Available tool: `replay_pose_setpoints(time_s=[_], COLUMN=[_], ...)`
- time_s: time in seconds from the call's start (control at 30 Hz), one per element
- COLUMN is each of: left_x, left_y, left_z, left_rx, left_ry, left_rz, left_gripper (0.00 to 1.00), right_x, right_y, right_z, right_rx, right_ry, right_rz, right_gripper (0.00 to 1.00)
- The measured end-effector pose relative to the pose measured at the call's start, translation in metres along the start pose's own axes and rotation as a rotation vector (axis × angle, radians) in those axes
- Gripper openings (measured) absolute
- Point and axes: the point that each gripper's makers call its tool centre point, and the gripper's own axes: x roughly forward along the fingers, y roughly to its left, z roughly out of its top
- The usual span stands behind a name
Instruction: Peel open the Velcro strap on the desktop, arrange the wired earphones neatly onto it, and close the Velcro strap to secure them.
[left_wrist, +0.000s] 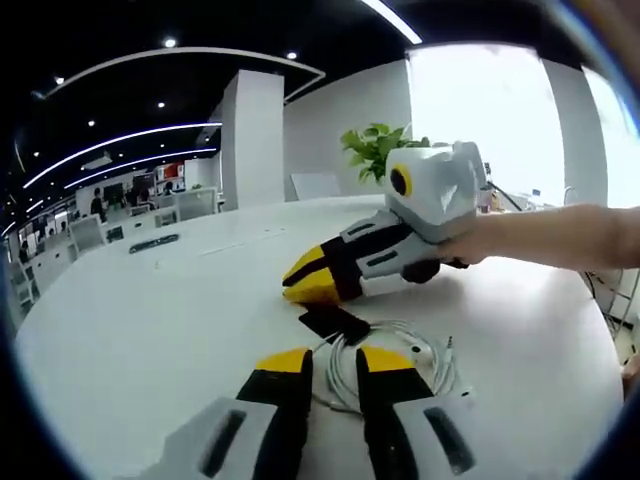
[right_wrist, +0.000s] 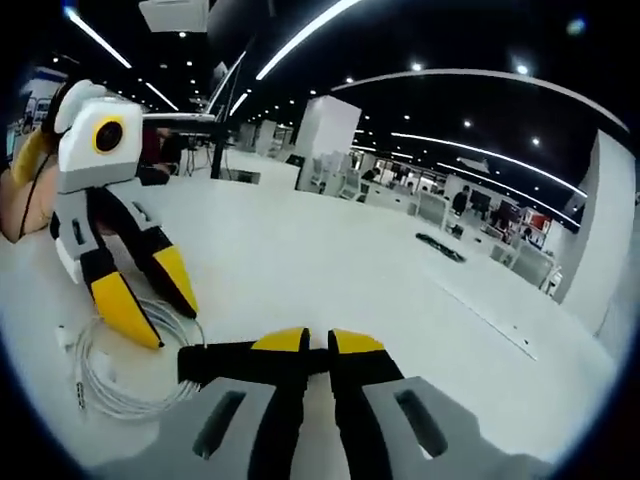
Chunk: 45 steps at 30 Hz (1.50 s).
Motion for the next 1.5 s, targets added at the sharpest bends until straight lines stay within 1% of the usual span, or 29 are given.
replay_pose_setpoints(time_s=[0.03, 0.07, 0.2, 0.27, 0.3, 0.37, 0.43, 0.57, 0.7, 0.77, 0.83, 0.93, 0.97, 1.07, 1.13, 1.23, 1.37, 1.43, 1.5], left_x=[0.0, 0.0, 0.001, 0.0, 0.0, -0.001, -0.002, -0.001, -0.003, -0.005, -0.007, -0.014, -0.015, -0.014, -0.015, -0.015, -0.017, -0.017, -0.013], left_y=[0.0, 0.0, 0.0, 0.0, 0.001, 0.002, 0.004, 0.003, 0.002, 0.004, 0.005, 0.014, 0.019, 0.022, 0.022, 0.029, 0.029, 0.028, 0.026], left_z=[0.0, 0.0, 0.001, 0.001, 0.001, 0.001, 0.0, 0.0, -0.001, -0.001, -0.001, 0.001, 0.001, 0.0, 0.0, 0.002, 0.005, 0.007, 0.009], left_rx=[0.0, 0.005, 0.001, -0.004, -0.005, -0.028, -0.037, -0.037, -0.039, -0.042, -0.04, -0.056, -0.033, -0.028, -0.04, -0.064, -0.058, -0.052, -0.054], left_ry=[0.0, 0.0, -0.006, -0.008, -0.009, -0.013, -0.009, -0.009, -0.015, -0.012, -0.011, -0.028, -0.022, -0.021, -0.024, -0.037, -0.049, -0.057, -0.061], left_rz=[-0.001, -0.003, -0.009, -0.008, -0.006, -0.001, 0.013, 0.019, 0.032, 0.055, 0.061, 0.119, 0.137, 0.15, 0.151, 0.156, 0.171, 0.18, 0.179], left_gripper=[0.22, 0.22, 0.22, 0.22, 0.22, 0.22, 0.24, 0.24, 0.24, 0.27, 0.28, 0.27, 0.27, 0.28, 0.31, 0.39, 0.41, 0.43, 0.46], right_x=[0.001, 0.001, 0.004, 0.002, 0.001, -0.003, -0.008, -0.022, -0.035, -0.039, -0.042, -0.048, -0.051, -0.054, -0.057, -0.06, -0.068, -0.073, -0.077], right_y=[-0.004, -0.006, -0.01, -0.014, -0.015, -0.014, -0.011, -0.003, 0.008, 0.014, 0.02, 0.032, 0.035, 0.038, 0.04, 0.046, 0.05, 0.051, 0.052], right_z=[-0.001, -0.002, -0.003, -0.004, -0.005, -0.005, -0.003, 0.01, 0.016, 0.018, 0.019, 0.021, 0.022, 0.025, 0.028, 0.03, 0.032, 0.034, 0.034], right_rx=[0.009, 0.04, 0.095, 0.128, 0.138, 0.144, 0.149, 0.176, 0.183, 0.195, 0.2, 0.194, 0.192, 0.197, 0.21, 0.22, 0.231, 0.242, 0.242], right_ry=[0.003, 0.009, 0.003, 0.005, 0.006, 0.011, 0.004, -0.059, -0.088, -0.104, -0.108, -0.116, -0.12, -0.132, -0.145, -0.146, -0.153, -0.168, -0.165], right_rz=[-0.018, -0.036, -0.064, -0.09, -0.095, -0.095, -0.092, -0.085, -0.073, -0.057, -0.045, -0.026, -0.019, -0.015, -0.014, -0.005, 0.0, 0.006, 0.01], right_gripper=[0.11, 0.11, 0.12, 0.16, 0.17, 0.17, 0.17, 0.18, 0.18, 0.19, 0.2, 0.21, 0.21, 0.22, 0.24, 0.26, 0.31, 0.32, 0.33])
